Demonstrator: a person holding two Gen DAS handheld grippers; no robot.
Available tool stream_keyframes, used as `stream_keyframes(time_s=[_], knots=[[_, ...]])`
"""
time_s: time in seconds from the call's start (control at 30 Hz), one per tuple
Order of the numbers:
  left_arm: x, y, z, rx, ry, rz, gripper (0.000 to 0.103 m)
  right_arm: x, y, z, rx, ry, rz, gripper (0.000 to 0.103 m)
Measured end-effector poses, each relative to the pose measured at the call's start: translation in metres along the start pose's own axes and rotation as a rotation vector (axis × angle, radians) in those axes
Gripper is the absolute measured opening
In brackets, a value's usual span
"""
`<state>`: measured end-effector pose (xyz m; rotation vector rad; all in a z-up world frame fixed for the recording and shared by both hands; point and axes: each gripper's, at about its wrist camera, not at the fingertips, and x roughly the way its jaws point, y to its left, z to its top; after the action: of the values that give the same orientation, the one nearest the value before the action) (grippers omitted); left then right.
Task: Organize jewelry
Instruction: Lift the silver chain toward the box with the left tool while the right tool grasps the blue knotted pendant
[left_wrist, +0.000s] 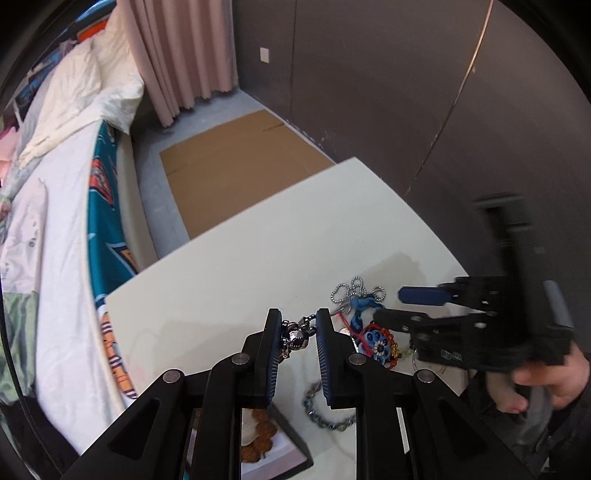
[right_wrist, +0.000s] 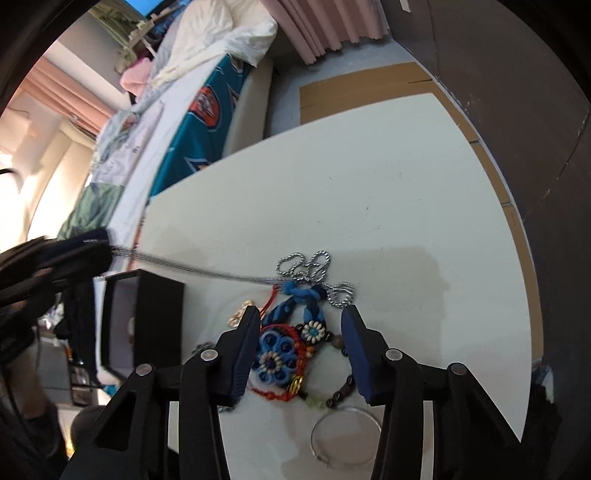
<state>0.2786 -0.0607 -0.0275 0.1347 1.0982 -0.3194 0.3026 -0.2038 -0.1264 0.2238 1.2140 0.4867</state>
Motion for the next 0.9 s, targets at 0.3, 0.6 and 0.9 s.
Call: stream_keyframes(time_s=[0.3,0.6,0.9], knots=[[-0.051,0.010,-0.008,-0.002,-0.072,0.022,0.019,0.021,0.008,-0.001,-0.040,0.051,-0.065,0.013],[-0.097,0.019,-0.020,-0.015,-0.144,0.048,0.019,-0.022,0.028,-0.014,-0.073,-0.070,0.029,0.013],[-0.139,0.024,-0.026,-0.016,-0.207,0.084,0.019,-0.050,0.052,-0.017,-0.102,-0.188,0.117,0.013]])
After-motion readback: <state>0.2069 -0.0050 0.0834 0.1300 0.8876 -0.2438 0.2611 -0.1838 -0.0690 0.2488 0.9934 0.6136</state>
